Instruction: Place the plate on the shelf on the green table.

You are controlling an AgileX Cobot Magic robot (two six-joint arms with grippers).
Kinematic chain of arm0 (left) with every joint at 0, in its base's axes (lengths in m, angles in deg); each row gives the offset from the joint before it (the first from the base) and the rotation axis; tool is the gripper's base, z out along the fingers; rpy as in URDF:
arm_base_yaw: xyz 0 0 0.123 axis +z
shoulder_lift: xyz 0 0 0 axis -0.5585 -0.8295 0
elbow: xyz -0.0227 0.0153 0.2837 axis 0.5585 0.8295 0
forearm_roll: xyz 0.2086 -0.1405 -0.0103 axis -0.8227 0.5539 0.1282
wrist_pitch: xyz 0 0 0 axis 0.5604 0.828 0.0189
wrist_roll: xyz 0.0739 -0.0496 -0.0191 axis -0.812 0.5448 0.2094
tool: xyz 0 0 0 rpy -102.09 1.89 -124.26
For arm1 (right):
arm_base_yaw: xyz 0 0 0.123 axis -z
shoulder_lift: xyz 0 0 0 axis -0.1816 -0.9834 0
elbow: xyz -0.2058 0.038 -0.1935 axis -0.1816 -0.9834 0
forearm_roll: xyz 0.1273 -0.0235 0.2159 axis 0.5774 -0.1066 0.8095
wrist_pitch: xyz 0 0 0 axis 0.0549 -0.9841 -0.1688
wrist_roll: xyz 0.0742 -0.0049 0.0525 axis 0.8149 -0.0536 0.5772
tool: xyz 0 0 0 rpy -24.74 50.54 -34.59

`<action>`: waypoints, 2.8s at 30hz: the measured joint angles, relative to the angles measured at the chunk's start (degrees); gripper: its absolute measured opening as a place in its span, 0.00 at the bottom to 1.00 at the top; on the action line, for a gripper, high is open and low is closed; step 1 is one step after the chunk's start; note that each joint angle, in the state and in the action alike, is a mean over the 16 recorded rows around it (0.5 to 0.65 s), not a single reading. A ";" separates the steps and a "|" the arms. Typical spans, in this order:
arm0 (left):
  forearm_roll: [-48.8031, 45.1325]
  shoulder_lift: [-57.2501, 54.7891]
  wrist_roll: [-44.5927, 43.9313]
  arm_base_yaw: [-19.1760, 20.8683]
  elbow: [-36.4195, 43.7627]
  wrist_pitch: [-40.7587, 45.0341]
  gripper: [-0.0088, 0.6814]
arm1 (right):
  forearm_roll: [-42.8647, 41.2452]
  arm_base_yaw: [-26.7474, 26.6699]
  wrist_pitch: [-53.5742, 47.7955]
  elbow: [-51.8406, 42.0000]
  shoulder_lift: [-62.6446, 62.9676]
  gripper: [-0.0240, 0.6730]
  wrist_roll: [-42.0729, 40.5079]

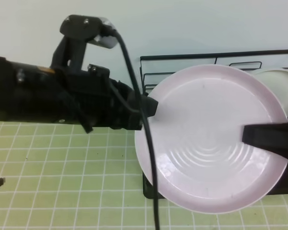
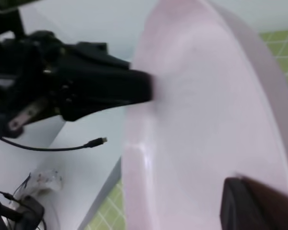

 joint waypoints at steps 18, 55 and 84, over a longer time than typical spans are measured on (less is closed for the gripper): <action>3.93 0.15 -0.63 0.01 -0.05 9.40 0.57 | -0.87 0.01 21.13 3.92 -2.16 0.19 -28.17; -23.63 0.24 24.24 -0.03 -0.05 6.80 0.01 | -69.25 -1.63 14.95 33.04 -12.86 0.19 -27.12; -37.67 0.24 33.56 -0.03 -0.05 1.10 0.01 | -72.98 -3.95 22.43 33.06 -26.11 0.19 -32.04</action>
